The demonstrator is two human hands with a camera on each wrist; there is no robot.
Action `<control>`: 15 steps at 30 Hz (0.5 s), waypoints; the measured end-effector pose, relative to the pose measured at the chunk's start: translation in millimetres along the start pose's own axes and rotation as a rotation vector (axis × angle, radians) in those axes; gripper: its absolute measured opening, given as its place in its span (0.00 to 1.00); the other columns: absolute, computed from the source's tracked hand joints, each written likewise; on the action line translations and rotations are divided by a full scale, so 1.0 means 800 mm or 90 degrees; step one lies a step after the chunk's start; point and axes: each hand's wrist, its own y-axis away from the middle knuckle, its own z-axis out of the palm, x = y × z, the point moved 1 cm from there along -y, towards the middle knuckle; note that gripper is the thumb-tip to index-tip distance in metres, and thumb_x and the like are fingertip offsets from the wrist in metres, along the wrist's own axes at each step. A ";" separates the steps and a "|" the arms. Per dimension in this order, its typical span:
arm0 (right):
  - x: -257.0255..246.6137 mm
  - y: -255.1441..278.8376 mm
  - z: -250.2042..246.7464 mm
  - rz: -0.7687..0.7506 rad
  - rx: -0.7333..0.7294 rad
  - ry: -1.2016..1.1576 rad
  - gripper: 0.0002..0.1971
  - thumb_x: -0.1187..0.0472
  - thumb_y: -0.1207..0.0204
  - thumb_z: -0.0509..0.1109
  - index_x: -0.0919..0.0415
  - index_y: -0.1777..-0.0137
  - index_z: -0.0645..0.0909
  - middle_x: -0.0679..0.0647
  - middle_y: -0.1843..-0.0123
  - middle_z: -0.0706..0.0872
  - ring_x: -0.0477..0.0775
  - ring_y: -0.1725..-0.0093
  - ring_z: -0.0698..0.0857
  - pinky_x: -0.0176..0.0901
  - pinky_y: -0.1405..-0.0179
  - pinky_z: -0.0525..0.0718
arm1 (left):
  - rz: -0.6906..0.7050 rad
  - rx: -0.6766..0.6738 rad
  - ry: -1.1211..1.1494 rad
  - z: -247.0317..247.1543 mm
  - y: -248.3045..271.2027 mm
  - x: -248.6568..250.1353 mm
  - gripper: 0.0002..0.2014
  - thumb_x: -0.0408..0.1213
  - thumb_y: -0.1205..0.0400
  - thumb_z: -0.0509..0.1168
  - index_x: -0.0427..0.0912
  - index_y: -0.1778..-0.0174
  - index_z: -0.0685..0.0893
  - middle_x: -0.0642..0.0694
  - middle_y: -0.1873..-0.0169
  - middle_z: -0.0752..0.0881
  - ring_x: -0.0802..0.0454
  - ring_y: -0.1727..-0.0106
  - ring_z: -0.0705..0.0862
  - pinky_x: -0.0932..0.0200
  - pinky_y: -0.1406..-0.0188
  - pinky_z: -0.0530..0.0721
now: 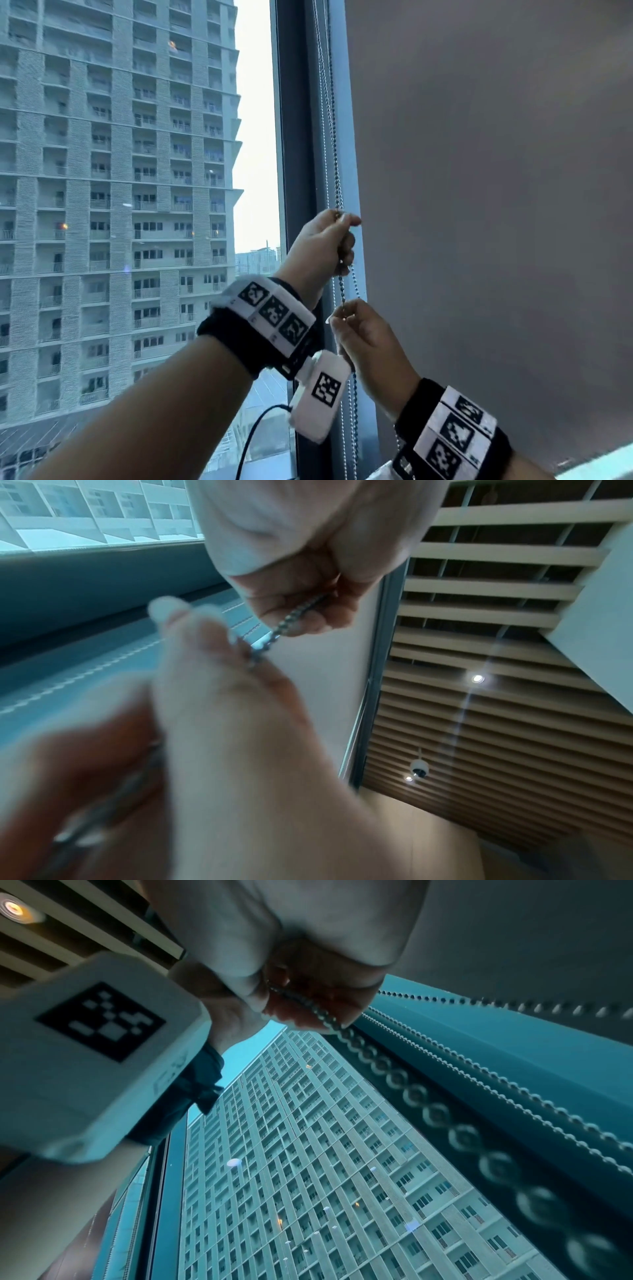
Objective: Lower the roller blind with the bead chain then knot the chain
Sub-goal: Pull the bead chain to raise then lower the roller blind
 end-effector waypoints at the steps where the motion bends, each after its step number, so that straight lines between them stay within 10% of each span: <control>1: 0.006 0.001 0.001 0.005 0.009 0.008 0.08 0.65 0.20 0.63 0.53 0.60 0.75 0.45 0.78 0.73 0.45 0.79 0.70 0.37 0.78 0.72 | 0.001 0.004 -0.020 -0.001 0.004 -0.011 0.09 0.37 0.14 0.55 0.44 0.57 0.78 0.52 0.77 0.73 0.60 0.81 0.72 0.68 0.82 0.70; 8: 0.018 0.019 0.004 0.001 0.018 -0.050 0.10 0.62 0.16 0.55 0.63 0.52 0.78 0.53 0.77 0.66 0.45 0.81 0.63 0.35 0.83 0.63 | 0.038 0.090 -0.105 -0.002 0.022 -0.073 0.14 0.50 0.17 0.58 0.47 0.59 0.83 0.49 0.61 0.81 0.58 0.60 0.79 0.63 0.58 0.75; 15: 0.022 0.027 -0.007 -0.020 0.030 0.035 0.12 0.61 0.16 0.54 0.63 0.54 0.77 0.40 0.79 0.74 0.38 0.78 0.70 0.26 0.76 0.68 | 0.063 0.220 -0.163 -0.006 -0.004 -0.108 0.28 0.66 0.26 0.54 0.52 0.37 0.74 0.47 0.37 0.78 0.53 0.36 0.76 0.60 0.39 0.70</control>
